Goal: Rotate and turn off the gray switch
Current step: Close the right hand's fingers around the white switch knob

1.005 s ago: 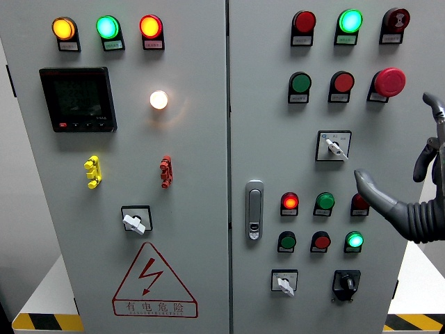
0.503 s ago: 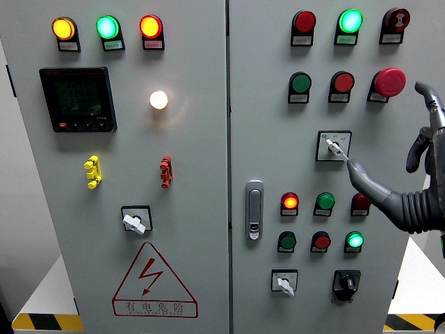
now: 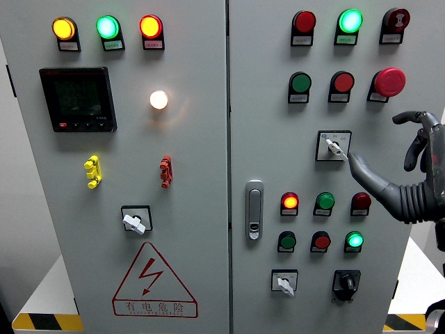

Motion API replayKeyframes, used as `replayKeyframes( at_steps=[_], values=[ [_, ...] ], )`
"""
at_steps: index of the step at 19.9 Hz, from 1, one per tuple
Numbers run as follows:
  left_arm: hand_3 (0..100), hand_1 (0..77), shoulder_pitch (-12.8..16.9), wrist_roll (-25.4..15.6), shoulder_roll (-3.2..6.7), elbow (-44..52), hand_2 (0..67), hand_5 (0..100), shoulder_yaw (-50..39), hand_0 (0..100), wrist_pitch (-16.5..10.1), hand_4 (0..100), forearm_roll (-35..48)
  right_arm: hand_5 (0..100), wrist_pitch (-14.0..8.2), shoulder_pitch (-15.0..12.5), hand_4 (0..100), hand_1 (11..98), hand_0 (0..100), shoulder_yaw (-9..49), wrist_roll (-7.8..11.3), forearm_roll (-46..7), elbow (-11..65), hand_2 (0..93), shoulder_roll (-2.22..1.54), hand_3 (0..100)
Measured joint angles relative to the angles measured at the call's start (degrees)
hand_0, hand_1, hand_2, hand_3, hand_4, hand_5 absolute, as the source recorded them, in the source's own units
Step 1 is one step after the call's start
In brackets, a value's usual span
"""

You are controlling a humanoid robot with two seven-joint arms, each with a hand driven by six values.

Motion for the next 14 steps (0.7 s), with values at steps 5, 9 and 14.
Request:
replayKeyframes(
  at_steps=[5, 9, 14],
  values=[
    [18, 0.0, 0.0, 0.0, 0.0, 0.0, 13.1, 12, 0.0, 0, 0.0, 10, 0.0, 100, -0.3, 0.3, 93, 39.0, 0, -0.8, -1.21, 0.4, -2.6, 63.3, -0.01, 96],
    [18, 0.0, 0.0, 0.1, 0.0, 0.0, 13.1, 12, 0.0, 0, 0.0, 10, 0.0, 100, -0.6, 1.8, 92, 38.7, 0, -1.9, -2.07, 0.8, -5.1, 64.1, -0.01, 97],
    [18, 0.0, 0.0, 0.1, -0.01, 0.0, 13.1, 12, 0.0, 0, 0.0, 10, 0.0, 100, -0.6, 3.0, 92, 38.5, 0, -2.7, -2.3, 0.9, -7.7, 64.1, -0.01, 97]
  ],
)
